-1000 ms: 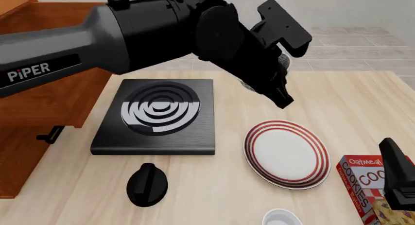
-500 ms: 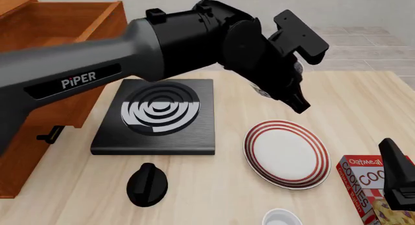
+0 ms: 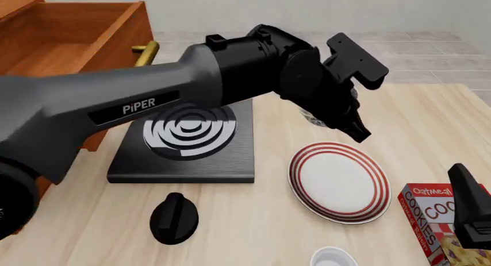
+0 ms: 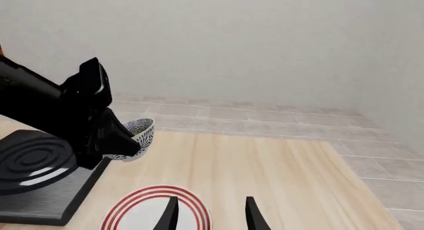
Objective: Pick the akita bowl in the top layer of the wooden cabinet and place it on the plate.
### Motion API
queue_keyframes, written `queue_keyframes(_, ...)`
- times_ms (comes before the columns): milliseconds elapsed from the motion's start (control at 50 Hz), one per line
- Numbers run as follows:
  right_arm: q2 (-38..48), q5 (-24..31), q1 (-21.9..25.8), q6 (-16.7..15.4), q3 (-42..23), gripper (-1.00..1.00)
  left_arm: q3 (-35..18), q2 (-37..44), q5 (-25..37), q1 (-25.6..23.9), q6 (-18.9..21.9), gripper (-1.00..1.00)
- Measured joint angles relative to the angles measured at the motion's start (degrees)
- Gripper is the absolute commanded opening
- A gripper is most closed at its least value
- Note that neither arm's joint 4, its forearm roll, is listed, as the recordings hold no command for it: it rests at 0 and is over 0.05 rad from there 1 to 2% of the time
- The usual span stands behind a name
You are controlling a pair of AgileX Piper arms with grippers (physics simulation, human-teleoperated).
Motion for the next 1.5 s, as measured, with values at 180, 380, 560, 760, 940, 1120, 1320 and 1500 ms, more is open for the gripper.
queue_keyframes(180, 0.0, 0.0, 0.0, 0.0, 0.1, 1.00, 0.4, 1.7, -1.2, -0.2, -2.1, -1.00)
queue_keyframes(380, 0.0, 0.0, -0.2, 0.1, 0.1, 1.00, -0.6, 4.6, -2.0, -0.8, -4.2, -1.00)
queue_keyframes(560, 0.0, 0.0, -0.3, 0.2, 0.1, 1.00, -1.6, 7.5, -2.8, -1.1, -5.8, -1.00)
queue_keyframes(760, 0.0, 0.0, -0.3, 0.4, 0.2, 1.00, -1.7, 9.5, -3.7, -1.6, -7.2, -1.00)
queue_keyframes(940, 0.0, 0.1, -0.3, 0.4, 0.3, 1.00, -1.0, 10.5, -4.7, -1.9, -8.1, -1.00)
queue_keyframes(1120, 0.0, 0.1, -0.3, 0.4, 0.3, 1.00, -0.7, 11.3, -5.3, -2.0, -8.7, -1.00)
queue_keyframes(1320, 0.0, 0.1, -0.3, 0.5, 0.3, 1.00, -0.2, 12.4, -6.2, -2.2, -9.6, -1.00)
queue_keyframes(1500, 0.0, 0.2, -0.3, 0.5, 0.2, 1.00, 0.1, 13.3, -6.9, -2.5, -10.3, -1.00)
